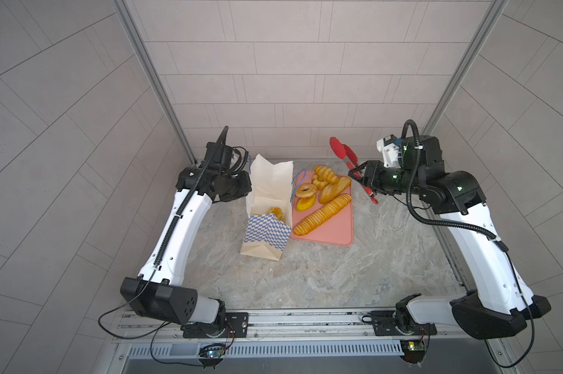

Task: Pack bread into a paper bag
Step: Pick up the bread from the tray.

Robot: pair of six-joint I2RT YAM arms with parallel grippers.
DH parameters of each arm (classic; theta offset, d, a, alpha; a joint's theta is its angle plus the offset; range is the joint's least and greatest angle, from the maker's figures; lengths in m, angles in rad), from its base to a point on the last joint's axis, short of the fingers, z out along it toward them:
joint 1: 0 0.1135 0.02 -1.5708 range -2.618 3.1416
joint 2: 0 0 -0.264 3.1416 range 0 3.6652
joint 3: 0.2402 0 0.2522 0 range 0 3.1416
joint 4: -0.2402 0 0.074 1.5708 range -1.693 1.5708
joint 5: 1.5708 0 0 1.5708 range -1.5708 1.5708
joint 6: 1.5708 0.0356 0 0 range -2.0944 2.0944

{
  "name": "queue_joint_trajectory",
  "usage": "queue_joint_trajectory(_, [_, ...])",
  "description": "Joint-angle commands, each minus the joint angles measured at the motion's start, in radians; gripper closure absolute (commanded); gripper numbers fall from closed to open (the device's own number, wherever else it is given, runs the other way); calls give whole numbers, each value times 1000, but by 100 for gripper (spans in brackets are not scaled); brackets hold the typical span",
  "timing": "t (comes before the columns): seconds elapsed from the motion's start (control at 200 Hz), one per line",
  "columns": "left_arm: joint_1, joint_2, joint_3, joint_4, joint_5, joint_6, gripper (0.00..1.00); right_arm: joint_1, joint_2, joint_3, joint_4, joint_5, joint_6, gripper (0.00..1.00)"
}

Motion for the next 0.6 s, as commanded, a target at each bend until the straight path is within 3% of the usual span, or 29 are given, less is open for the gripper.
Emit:
queue_joint_trajectory(0.0, [-1,-17,-4,8,-13,1,100,-33,-25,-49,32,-12,14,50])
queue_joint_trajectory(0.595, [10,-8,-57,53,3,15,100,-92,24,-224,-23,77,-110,51])
